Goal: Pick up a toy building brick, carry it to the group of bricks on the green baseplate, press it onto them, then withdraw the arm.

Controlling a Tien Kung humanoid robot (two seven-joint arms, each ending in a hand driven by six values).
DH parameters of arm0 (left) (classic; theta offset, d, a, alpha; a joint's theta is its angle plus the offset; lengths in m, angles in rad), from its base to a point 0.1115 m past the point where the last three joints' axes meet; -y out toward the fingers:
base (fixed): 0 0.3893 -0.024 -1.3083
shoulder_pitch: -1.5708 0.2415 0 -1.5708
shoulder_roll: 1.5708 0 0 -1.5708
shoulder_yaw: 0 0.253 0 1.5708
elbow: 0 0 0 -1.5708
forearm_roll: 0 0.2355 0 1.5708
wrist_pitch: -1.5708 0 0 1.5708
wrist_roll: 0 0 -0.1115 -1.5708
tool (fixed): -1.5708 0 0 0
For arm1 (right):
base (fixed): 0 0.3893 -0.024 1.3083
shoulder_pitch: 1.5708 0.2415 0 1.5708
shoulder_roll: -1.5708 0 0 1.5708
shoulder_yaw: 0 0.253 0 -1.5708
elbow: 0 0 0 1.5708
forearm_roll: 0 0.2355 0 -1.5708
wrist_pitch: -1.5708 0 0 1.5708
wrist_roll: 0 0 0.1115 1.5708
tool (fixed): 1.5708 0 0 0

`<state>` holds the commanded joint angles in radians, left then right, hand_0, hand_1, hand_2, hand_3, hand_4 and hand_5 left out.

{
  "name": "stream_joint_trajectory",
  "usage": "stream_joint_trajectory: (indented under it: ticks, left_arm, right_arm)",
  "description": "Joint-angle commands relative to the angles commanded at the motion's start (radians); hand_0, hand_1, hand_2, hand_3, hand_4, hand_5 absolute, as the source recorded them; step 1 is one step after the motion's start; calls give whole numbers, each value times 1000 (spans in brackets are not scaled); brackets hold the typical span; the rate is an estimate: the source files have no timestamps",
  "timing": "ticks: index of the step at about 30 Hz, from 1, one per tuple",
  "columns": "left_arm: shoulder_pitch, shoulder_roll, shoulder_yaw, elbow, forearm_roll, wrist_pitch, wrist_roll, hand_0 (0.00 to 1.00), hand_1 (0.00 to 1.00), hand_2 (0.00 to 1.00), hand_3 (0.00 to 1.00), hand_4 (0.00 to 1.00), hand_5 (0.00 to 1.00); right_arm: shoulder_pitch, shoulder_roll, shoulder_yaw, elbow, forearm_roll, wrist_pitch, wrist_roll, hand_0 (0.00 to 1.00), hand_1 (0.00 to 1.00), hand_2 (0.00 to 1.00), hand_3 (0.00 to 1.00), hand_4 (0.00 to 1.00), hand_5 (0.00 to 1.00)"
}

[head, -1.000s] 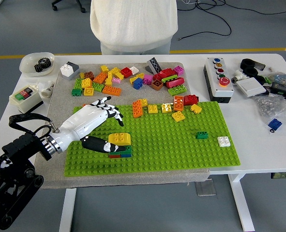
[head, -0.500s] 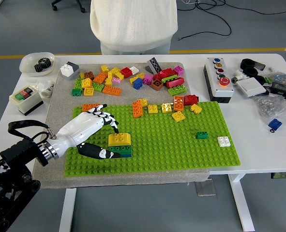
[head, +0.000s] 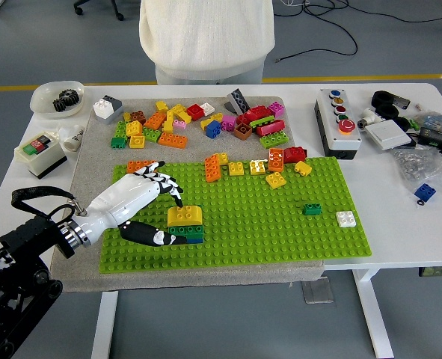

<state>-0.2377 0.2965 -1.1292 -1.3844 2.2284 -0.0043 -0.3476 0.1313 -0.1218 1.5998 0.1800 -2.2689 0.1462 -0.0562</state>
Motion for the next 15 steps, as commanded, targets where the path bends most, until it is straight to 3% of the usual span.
stream_joint_trajectory:
  ticks: [15]
  left_arm:
    - [0, -12, 4, -2, -11, -2, 8, 998, 838, 757, 550, 998, 627]
  right_arm:
    - [1, 1, 1, 0, 0, -1, 1, 748, 644, 715, 623, 888, 489]
